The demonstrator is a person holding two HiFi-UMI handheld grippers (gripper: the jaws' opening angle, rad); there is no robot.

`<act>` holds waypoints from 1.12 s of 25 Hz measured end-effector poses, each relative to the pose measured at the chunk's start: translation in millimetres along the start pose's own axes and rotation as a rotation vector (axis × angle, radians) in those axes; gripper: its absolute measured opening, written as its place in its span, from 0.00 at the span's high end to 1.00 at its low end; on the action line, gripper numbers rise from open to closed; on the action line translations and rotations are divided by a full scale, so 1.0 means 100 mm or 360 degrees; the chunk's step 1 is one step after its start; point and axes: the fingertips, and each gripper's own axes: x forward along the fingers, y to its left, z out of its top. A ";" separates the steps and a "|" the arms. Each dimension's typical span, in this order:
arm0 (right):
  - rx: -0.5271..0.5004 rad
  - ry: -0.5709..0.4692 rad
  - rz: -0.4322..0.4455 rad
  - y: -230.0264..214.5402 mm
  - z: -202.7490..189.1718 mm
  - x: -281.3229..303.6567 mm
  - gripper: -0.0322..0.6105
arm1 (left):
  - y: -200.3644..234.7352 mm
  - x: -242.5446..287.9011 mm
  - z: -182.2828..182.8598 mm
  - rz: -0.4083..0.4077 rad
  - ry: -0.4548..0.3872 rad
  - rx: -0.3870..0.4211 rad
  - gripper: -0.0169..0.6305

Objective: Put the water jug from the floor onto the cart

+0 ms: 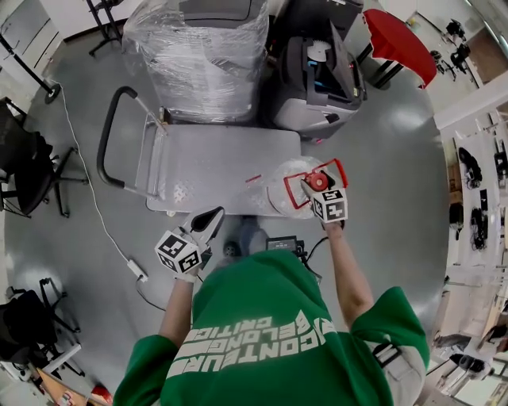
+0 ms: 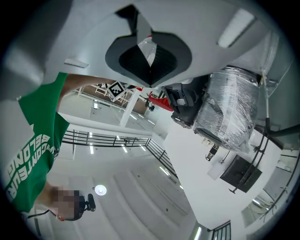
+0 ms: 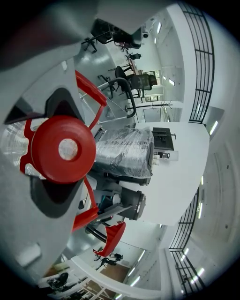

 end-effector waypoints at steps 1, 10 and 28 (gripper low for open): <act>-0.0009 0.0005 0.0018 0.01 0.03 0.07 0.48 | 0.04 0.01 0.02 0.0021 -0.0004 0.0000 0.96; -0.0088 0.0051 0.0160 0.10 0.27 0.65 0.48 | 0.32 0.03 0.22 0.0165 -0.0014 0.0000 0.96; -0.0274 0.0205 0.0342 0.21 0.29 1.60 0.48 | 0.68 0.22 0.44 0.0395 -0.0004 -0.0039 0.96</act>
